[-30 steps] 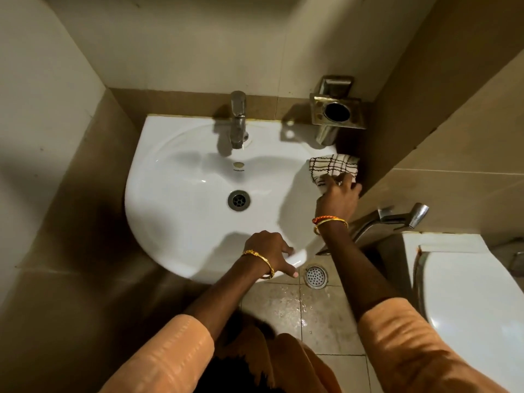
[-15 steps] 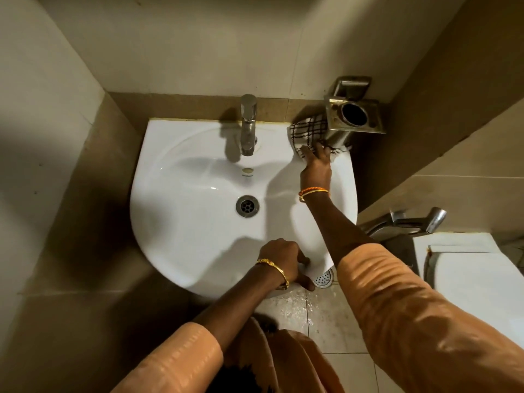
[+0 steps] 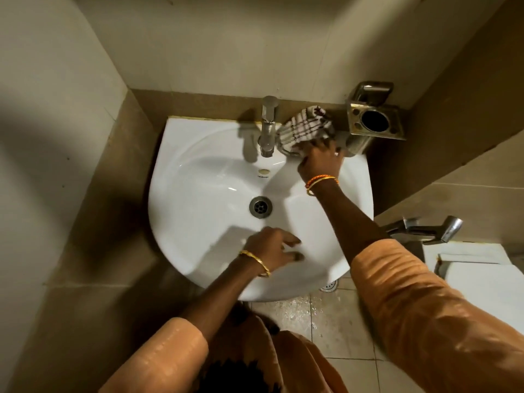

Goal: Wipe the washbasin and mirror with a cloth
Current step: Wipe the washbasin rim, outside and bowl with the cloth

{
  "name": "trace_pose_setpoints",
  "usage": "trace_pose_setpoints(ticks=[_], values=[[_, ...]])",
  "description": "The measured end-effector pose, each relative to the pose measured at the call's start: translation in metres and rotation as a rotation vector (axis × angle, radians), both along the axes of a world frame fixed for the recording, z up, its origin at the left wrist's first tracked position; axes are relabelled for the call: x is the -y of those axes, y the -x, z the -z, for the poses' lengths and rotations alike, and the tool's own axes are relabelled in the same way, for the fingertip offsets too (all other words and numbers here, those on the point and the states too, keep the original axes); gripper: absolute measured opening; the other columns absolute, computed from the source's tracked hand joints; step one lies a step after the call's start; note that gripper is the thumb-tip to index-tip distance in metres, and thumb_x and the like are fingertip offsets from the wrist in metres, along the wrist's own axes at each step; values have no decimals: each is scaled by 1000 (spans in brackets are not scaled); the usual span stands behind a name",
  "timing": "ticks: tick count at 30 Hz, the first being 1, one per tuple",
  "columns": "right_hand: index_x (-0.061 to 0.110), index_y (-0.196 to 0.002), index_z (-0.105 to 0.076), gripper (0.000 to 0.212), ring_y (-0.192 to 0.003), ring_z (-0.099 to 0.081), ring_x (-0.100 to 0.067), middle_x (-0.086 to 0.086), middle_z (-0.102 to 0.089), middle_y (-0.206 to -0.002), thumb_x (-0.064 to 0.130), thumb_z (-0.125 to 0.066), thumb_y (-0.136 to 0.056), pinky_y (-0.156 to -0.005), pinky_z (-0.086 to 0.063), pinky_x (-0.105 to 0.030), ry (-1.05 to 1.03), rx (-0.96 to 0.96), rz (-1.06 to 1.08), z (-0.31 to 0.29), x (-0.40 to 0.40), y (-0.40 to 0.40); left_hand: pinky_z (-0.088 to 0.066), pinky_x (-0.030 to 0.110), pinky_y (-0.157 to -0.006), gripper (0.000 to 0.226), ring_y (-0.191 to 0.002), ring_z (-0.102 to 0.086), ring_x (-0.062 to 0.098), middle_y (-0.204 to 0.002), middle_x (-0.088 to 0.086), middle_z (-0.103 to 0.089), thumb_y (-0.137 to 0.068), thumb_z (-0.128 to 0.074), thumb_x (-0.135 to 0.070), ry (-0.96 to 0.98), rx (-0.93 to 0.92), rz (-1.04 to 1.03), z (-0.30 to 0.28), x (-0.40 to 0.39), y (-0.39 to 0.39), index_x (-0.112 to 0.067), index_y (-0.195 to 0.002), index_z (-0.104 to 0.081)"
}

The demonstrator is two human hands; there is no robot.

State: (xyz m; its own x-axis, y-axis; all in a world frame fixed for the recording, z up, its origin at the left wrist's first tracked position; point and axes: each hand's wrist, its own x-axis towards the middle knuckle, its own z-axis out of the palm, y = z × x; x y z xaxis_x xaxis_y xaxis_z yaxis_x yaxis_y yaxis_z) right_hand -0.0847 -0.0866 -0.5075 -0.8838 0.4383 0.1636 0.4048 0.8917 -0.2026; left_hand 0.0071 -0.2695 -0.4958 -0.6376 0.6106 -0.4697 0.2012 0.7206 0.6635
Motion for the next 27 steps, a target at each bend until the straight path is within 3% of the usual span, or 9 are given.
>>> trace_pose_setpoints(ticks=[3, 6, 9, 12, 15, 19, 22, 25, 27], values=[[17, -127, -52, 57, -127, -39, -34, -13, -51, -132, 1, -56, -72, -105, -33, -48, 119, 7, 141, 5, -4, 0, -53, 38, -85, 30, -94, -67, 30, -102, 9, -74, -78, -65, -33, -186, -407, -535, 6, 61, 46, -12, -99, -73], [25, -140, -37, 67, -132, -29, -41, -19, -34, -142, 12, -59, -78, -102, -37, -56, 188, 87, 70, 3, 28, 15, -49, 45, -92, 35, -102, -62, 38, -106, 19, -68, -77, -56, -24, -54, -692, -742, 21, 124, 89, -5, -103, -69], [30, -138, -38, 61, -133, -24, -44, -19, -31, -143, 44, -58, -83, -101, -31, -59, 122, 238, -21, -9, 41, 32, -38, 49, -102, 44, -117, -48, 43, -122, 26, -54, -78, -63, -21, 157, -704, -796, 44, 153, 109, -2, -118, -58], [32, -130, -50, 49, -129, -36, -39, -18, -45, -138, 52, -51, -85, -107, -24, -57, -33, 264, -62, -21, 13, 37, -33, 51, -107, 59, -127, -38, 44, -133, 29, -43, -81, -65, -23, 142, -631, -800, 60, 151, 115, 1, -131, -45], [29, -130, -50, 56, -130, -35, -43, -20, -36, -145, 57, -56, -81, -106, -25, -56, -1, 246, 10, -16, -14, 26, -33, 50, -109, 65, -132, -38, 42, -143, 25, -39, -87, -58, -28, 132, -532, -838, 67, 152, 122, -3, -141, -32], [18, -130, -47, 61, -126, -37, -47, -29, -39, -139, 48, -61, -78, -109, -26, -52, 178, 130, 151, 0, 0, 19, -33, 47, -111, 64, -135, -38, 39, -149, 20, -36, -93, -52, -29, 130, -442, -822, 67, 161, 131, -9, -147, -24], [16, -134, -46, 69, -134, -27, -46, -25, -23, -150, 36, -59, -69, -111, -23, -56, 269, -11, 25, 5, 35, 32, -34, 47, -110, 65, -134, -39, 38, -150, 16, -38, -92, -55, -32, 132, -422, -802, 66, 168, 137, -12, -147, -28], [17, -138, -43, 78, -135, -30, -42, -21, -27, -150, 31, -52, -62, -107, -27, -57, 320, -39, -35, 7, 45, 38, -34, 46, -111, 64, -136, -38, 34, -151, 9, -37, -90, -58, -34, 75, -402, -844, 66, 170, 135, -17, -146, -32], [18, -136, -47, 70, -131, -36, -44, -21, -34, -148, 28, -53, -68, -104, -32, -59, 252, -50, -117, 13, 37, 29, -34, 45, -111, 63, -137, -38, 31, -151, 6, -38, -89, -59, -35, 29, -401, -884, 66, 170, 133, -20, -145, -35]])
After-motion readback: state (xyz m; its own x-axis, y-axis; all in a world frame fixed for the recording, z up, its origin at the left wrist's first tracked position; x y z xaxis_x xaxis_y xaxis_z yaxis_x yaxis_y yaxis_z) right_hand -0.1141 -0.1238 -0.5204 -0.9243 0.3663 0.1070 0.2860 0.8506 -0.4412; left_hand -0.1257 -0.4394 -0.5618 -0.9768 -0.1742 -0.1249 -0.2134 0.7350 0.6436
